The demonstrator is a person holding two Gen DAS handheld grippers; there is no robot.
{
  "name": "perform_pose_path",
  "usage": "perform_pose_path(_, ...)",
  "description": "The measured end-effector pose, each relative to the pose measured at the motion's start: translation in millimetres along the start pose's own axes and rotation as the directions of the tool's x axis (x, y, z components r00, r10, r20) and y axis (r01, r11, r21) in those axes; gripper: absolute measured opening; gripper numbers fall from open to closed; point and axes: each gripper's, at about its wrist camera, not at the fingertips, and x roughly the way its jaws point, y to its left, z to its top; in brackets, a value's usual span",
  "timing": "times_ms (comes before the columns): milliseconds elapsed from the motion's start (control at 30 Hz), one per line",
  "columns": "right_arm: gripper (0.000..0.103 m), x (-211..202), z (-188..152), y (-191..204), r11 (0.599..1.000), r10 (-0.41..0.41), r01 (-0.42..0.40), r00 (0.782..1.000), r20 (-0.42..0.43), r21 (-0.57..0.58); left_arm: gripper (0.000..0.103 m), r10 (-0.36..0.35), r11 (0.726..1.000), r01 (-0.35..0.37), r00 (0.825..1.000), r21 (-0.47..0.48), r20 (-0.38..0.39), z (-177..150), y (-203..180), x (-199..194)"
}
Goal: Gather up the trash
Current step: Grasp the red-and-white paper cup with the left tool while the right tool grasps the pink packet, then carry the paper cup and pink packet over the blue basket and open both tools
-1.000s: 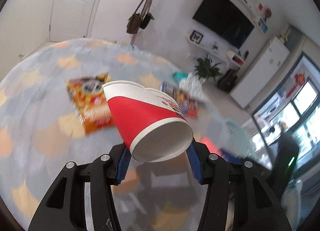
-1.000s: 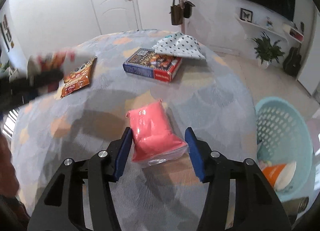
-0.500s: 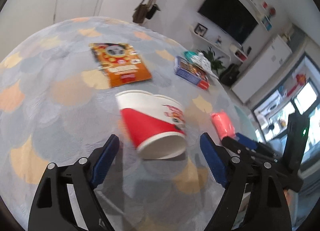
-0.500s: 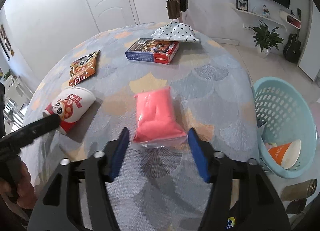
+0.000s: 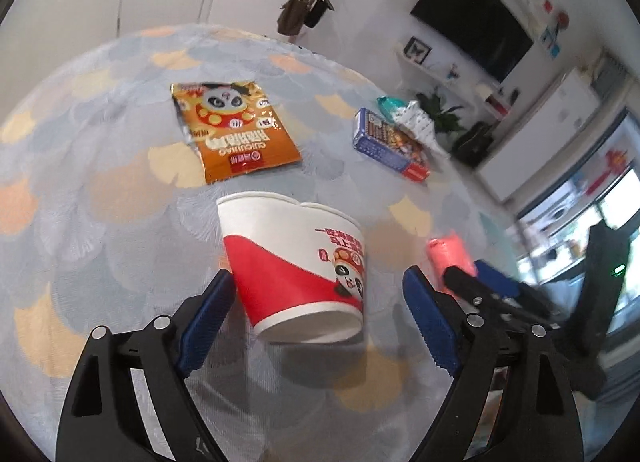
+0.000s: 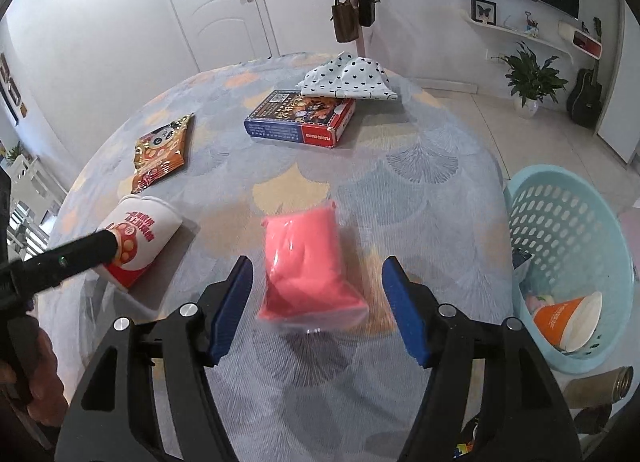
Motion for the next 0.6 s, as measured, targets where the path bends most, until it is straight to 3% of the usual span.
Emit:
perform_pose_path(100, 0.063, 3.5, 1.7, 3.2, 1.0, -0.003, 0.003, 1.0, -0.006, -0.009, 0.069, 0.123, 0.988, -0.122, 0.992, 0.094, 0.003, -0.4, -16.2, 6.5)
perform_pose_path(167, 0.063, 4.3, 2.2, 5.7, 1.0, -0.009, 0.008, 1.0, -0.003, -0.02, 0.068, 0.152, 0.98, -0.153, 0.988, 0.127, 0.015, -2.1, -21.5, 6.9)
perform_pose_path(267, 0.046, 5.6, 2.3, 12.2, 0.998, -0.021, 0.021, 1.0, -0.002, -0.057, 0.067, 0.176, 0.971, -0.18, 0.983, 0.158, 0.043, -3.6, -23.1, 3.8)
perform_pose_path(300, 0.036, 6.3, 1.9, 14.8, 0.997, -0.029, 0.029, 1.0, -0.001, -0.071, 0.067, 0.173, 0.971, -0.179, 0.984, 0.159, 0.051, -4.2, -23.5, 1.5)
perform_pose_path(400, 0.036, 2.4, 0.8, 19.9, 0.993, -0.058, 0.06, 0.998, 0.024, -0.104, 0.066, 0.095, 0.984, -0.108, 0.991, 0.145, 0.097, -4.4, -24.4, -12.6)
perform_pose_path(600, 0.035, -28.1, 10.7, 10.3, 0.995, -0.057, 0.065, 0.993, 0.107, -0.075, 0.066, 0.018, 0.982, -0.06, 0.972, 0.176, 0.233, 10.0, -50.3, -47.6)
